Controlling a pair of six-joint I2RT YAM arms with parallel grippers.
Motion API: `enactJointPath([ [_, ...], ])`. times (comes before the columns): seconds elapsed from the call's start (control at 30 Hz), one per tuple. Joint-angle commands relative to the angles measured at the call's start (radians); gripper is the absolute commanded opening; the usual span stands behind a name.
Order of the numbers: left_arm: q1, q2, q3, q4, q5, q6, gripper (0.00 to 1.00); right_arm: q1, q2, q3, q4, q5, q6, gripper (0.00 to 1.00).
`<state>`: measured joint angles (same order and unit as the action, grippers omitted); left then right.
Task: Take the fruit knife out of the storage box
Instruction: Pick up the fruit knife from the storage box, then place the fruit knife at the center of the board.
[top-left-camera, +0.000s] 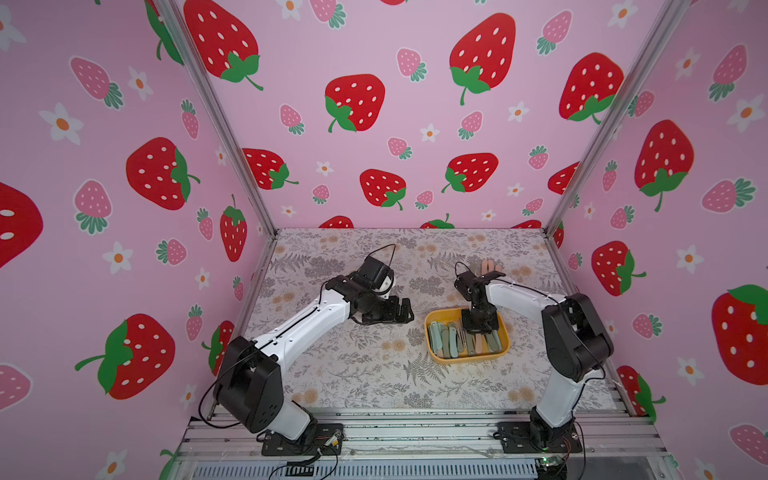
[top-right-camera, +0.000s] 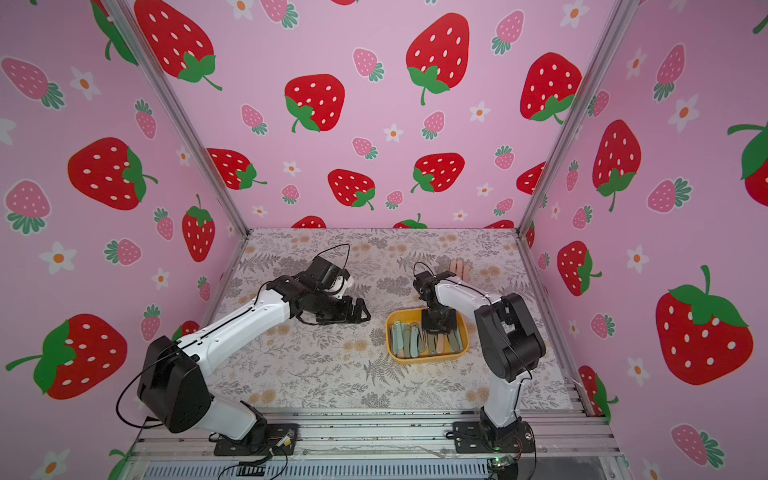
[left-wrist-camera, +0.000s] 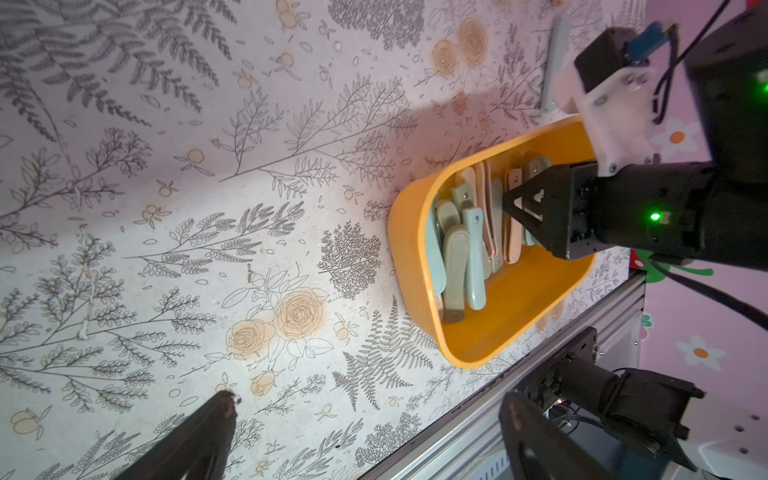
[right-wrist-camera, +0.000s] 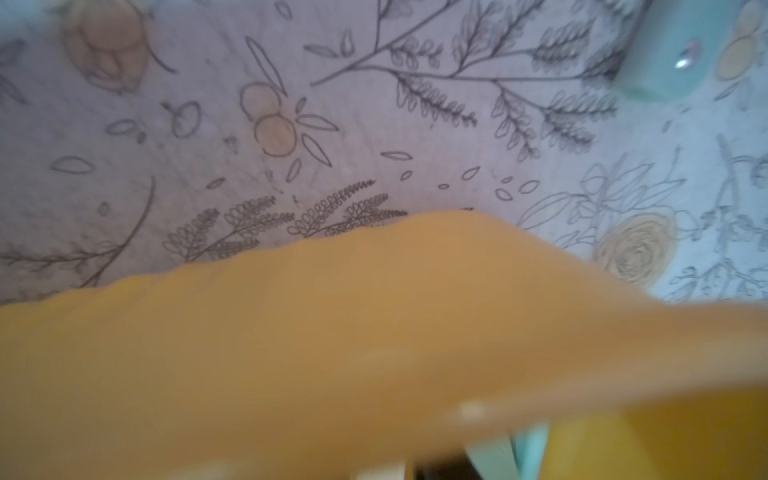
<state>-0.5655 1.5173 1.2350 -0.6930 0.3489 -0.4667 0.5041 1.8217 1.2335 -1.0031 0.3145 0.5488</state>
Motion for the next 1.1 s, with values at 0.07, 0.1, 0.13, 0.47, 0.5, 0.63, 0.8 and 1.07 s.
enactJointPath([
  [0.07, -0.004, 0.016, 0.108, -0.051, 0.005, 0.033, 0.99, -0.005, -0.060, 0.071, -0.077, 0.026, -0.021, 0.18],
  [0.1, -0.005, 0.023, 0.118, -0.051, 0.007, 0.033, 0.99, -0.007, -0.062, 0.076, -0.080, 0.027, -0.021, 0.18],
  [0.13, -0.007, 0.028, 0.126, -0.054, 0.008, 0.033, 0.99, -0.008, -0.063, 0.081, -0.085, 0.027, -0.021, 0.18],
  [0.47, -0.012, 0.070, 0.169, -0.058, 0.031, 0.048, 0.99, -0.022, -0.102, 0.150, -0.145, 0.052, -0.038, 0.18],
  [0.5, -0.013, 0.076, 0.178, -0.058, 0.034, 0.049, 0.99, -0.029, -0.105, 0.161, -0.152, 0.049, -0.042, 0.18],
  [0.63, -0.019, 0.108, 0.224, -0.062, 0.045, 0.054, 0.99, -0.062, -0.120, 0.218, -0.178, 0.048, -0.061, 0.18],
  [0.8, -0.025, 0.180, 0.312, -0.065, 0.058, 0.060, 0.99, -0.135, -0.088, 0.329, -0.198, 0.043, -0.098, 0.18],
  [1.07, -0.028, 0.336, 0.487, -0.082, 0.088, 0.068, 0.99, -0.265, 0.091, 0.477, -0.149, 0.026, -0.140, 0.18],
])
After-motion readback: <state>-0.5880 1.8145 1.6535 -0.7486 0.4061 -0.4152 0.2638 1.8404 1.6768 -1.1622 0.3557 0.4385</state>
